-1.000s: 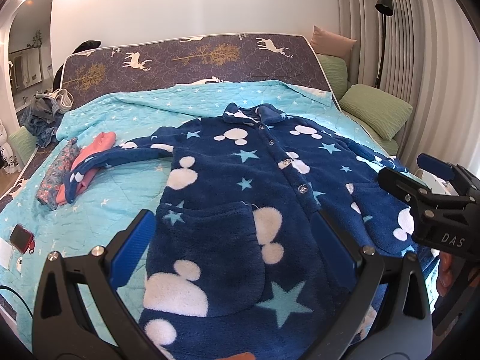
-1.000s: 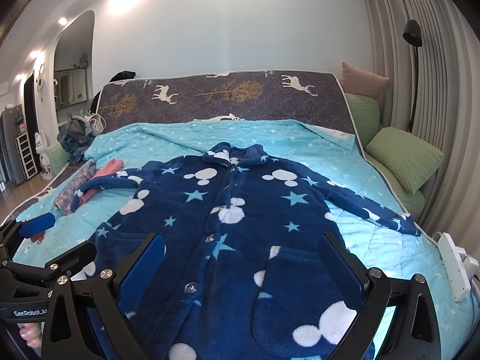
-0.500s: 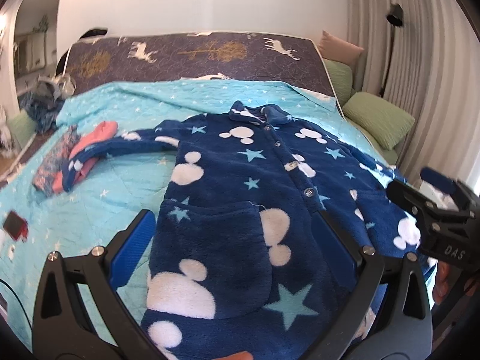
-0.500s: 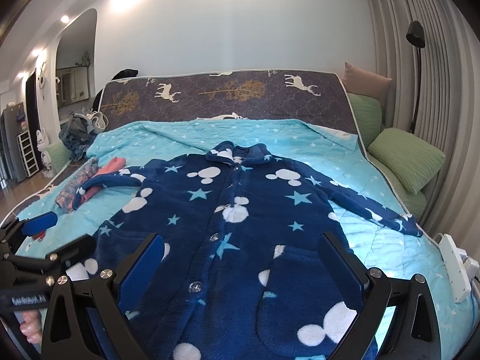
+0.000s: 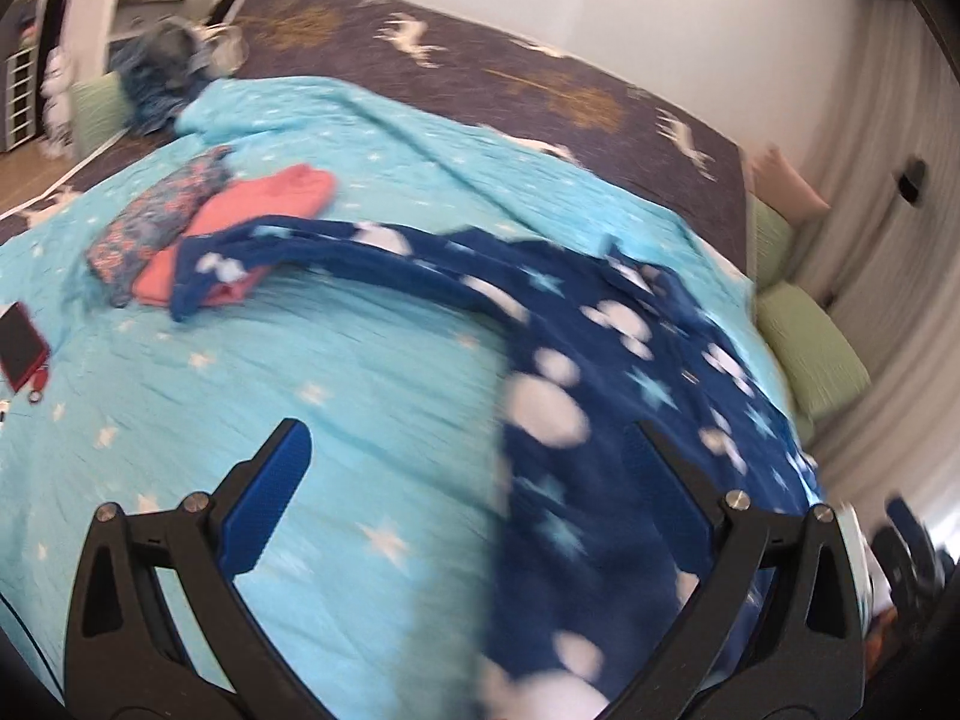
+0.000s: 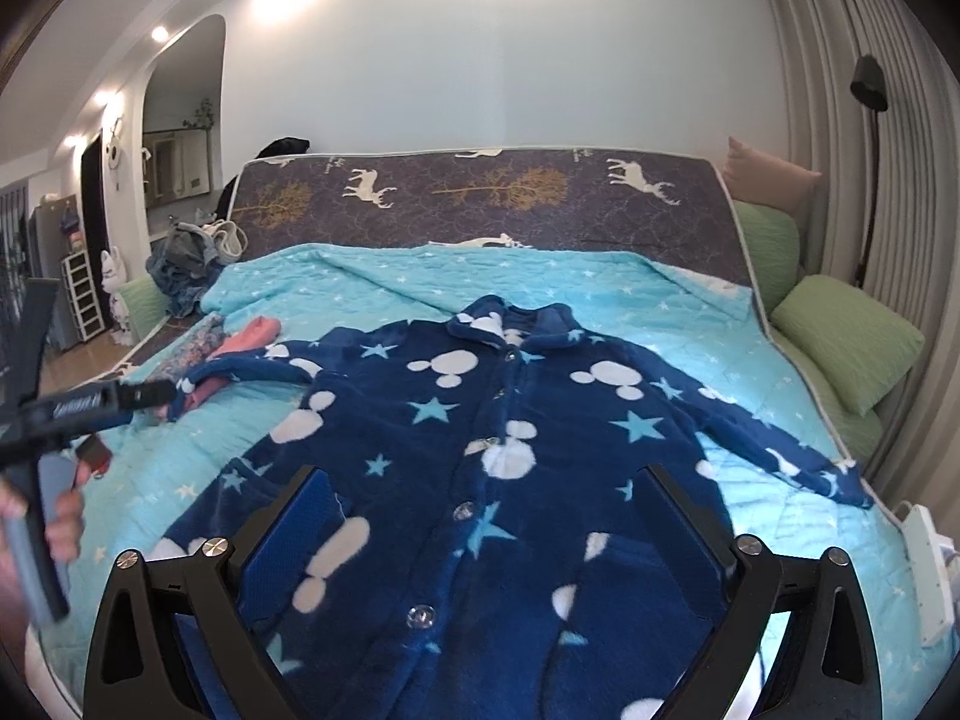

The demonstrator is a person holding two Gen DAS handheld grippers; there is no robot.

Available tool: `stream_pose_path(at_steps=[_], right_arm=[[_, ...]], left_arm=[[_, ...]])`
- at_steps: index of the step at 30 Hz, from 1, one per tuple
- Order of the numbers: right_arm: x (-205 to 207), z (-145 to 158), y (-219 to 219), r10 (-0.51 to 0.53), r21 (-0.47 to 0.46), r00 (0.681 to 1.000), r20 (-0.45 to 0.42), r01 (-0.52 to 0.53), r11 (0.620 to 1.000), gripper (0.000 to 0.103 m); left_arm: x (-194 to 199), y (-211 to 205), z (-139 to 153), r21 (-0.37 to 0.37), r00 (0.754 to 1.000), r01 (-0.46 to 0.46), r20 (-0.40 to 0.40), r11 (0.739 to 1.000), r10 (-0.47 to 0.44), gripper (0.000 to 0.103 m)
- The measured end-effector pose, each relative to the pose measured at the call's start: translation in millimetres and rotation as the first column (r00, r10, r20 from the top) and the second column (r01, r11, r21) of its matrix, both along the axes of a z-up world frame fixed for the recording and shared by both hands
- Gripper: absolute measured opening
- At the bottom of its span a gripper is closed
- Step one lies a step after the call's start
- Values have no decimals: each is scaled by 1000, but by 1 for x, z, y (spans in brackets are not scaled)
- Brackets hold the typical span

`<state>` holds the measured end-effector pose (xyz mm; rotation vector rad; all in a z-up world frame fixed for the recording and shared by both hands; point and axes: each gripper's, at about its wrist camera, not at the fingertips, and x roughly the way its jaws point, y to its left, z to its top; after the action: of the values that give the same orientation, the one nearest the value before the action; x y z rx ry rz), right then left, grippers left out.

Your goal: Fold small clothes

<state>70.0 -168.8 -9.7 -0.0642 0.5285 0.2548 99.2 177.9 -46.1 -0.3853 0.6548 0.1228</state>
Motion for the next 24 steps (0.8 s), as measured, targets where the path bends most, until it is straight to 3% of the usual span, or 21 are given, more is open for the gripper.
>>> stream_pose_path(at_steps=[2, 5, 7, 11, 13, 15, 18, 20, 23, 24], right_arm=[[10, -1, -1, -2, 7, 1000, -19, 2, 1000, 92], [28, -6, -4, 9, 28, 998, -68, -7, 1000, 66], [39, -10, -5, 15, 33, 995, -98, -12, 999, 48], [57, -15, -3, 11, 5, 994, -111, -10, 1000, 47], [64, -16, -3, 6, -7, 994, -110, -6, 1000, 47], [72, -18, -2, 0, -22, 994, -111, -2, 1000, 47], [82, -20, -1, -5, -42, 994, -109, 0, 999, 47], [89, -22, 1, -3, -52, 993, -114, -3, 999, 47], [97, -26, 3, 5, -56, 992, -123, -12, 998, 47], [99, -27, 3, 8, -56, 992, -123, -15, 998, 48]], left_arm=[[17, 21, -3, 1, 999, -47, -19, 999, 47, 102], [48, 51, -15, -16, 994, -98, -57, 995, 97, 95], [70, 71, -26, -77, 990, -115, -88, 990, 108, 88], [108, 108, -52, -225, 982, -162, -130, 961, 135, 87], [125, 126, -66, -312, 974, -207, -156, 927, 165, 87], [136, 143, -78, -419, 964, -257, -172, 871, 202, 86], [145, 160, -88, -522, 950, -312, -187, 794, 250, 86], [150, 171, -90, -559, 940, -340, -192, 756, 281, 75], [158, 183, -94, -590, 930, -367, -214, 719, 298, 36], [159, 185, -94, -600, 930, -366, -217, 712, 296, 18]])
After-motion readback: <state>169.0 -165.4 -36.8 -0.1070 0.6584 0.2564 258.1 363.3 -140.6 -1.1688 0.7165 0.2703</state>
